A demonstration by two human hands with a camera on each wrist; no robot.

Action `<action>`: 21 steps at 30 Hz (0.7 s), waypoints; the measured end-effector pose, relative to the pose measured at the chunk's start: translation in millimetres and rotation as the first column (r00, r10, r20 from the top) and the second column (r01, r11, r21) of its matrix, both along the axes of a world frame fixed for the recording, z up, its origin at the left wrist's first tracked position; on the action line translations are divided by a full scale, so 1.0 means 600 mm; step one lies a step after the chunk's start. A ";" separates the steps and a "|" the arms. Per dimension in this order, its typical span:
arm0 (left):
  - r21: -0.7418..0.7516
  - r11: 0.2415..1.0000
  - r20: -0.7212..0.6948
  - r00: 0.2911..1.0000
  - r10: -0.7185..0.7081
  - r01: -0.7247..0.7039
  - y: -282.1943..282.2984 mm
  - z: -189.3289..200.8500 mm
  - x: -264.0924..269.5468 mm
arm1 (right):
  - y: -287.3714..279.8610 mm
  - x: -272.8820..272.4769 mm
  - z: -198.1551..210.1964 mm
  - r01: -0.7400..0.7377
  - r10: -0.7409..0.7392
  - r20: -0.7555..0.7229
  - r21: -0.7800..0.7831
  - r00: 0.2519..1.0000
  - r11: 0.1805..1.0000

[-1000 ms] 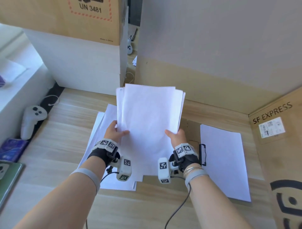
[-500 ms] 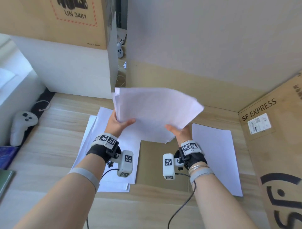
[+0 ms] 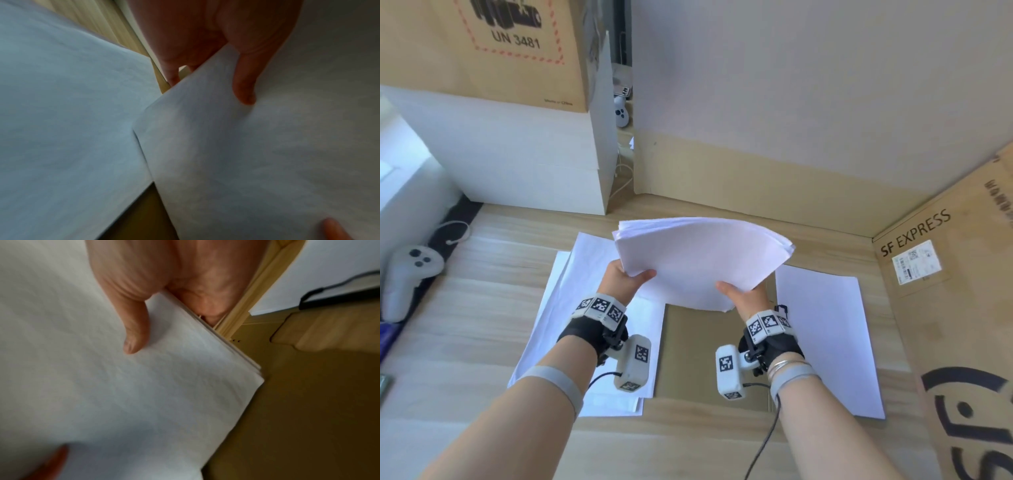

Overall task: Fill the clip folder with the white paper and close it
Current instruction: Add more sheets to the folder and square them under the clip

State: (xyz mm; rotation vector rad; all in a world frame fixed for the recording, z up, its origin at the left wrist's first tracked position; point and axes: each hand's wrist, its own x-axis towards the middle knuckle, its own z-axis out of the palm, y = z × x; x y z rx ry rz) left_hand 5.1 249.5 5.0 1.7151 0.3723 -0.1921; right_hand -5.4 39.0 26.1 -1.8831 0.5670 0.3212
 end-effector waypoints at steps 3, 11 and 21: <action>0.027 1.000 -0.032 0.999 0.001 0.000 -0.003 -0.006 -0.005 | 0.000 -0.007 -0.007 0.017 -0.017 -0.010 -0.002 1.000 1.000; -0.008 1.000 -0.032 0.999 -0.003 0.003 -0.019 -0.003 0.004 | -0.012 -0.014 -0.009 -0.014 0.013 -0.010 -0.030 1.000 0.999; -0.144 0.986 0.063 0.994 0.089 -0.079 -0.032 0.032 0.005 | -0.019 -0.016 -0.023 -0.034 0.030 -0.052 -0.082 0.998 0.996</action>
